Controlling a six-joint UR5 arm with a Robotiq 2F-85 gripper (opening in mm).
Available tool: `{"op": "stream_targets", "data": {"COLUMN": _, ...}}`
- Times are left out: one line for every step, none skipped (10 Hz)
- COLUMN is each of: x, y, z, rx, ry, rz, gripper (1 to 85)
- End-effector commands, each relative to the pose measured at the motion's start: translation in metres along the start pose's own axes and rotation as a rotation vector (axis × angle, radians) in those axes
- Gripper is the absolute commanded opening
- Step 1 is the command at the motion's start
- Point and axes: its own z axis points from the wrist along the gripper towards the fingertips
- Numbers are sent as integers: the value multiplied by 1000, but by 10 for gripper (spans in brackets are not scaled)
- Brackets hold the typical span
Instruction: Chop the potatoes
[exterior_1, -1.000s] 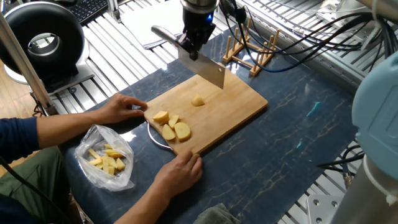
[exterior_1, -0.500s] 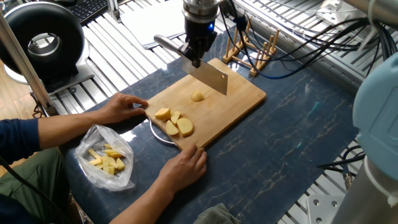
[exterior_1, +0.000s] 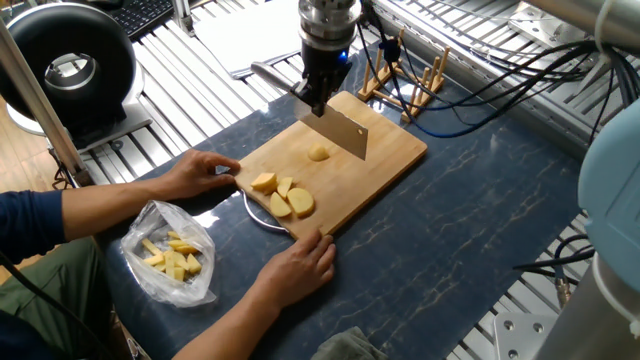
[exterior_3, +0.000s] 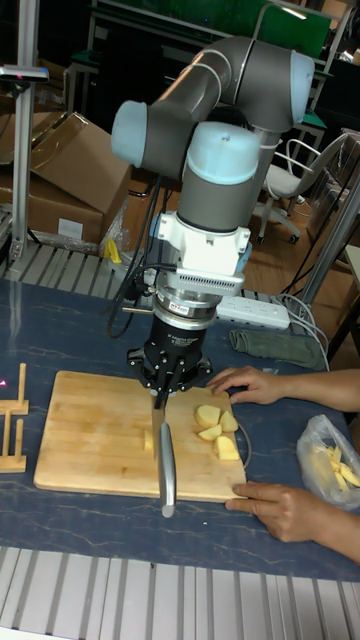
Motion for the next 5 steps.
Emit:
{"op": "stream_targets", "data": {"x": -9, "y": 1, "z": 10, "rx": -10, "ry": -34, "rz": 4, "gripper": 10}}
{"op": "stream_targets", "data": {"x": -10, "y": -1, "z": 13, "rx": -5, "ry": -38, "rz": -1, "gripper": 10}}
{"op": "stream_targets", "data": {"x": -12, "y": -1, "z": 16, "rx": -6, "ry": -43, "rz": -3, "gripper": 10}}
{"op": "stream_targets", "data": {"x": -13, "y": -3, "z": 17, "rx": -2, "ry": -46, "rz": -3, "gripper": 10}}
{"op": "stream_targets", "data": {"x": -12, "y": -3, "z": 18, "rx": -7, "ry": -43, "rz": 2, "gripper": 10}}
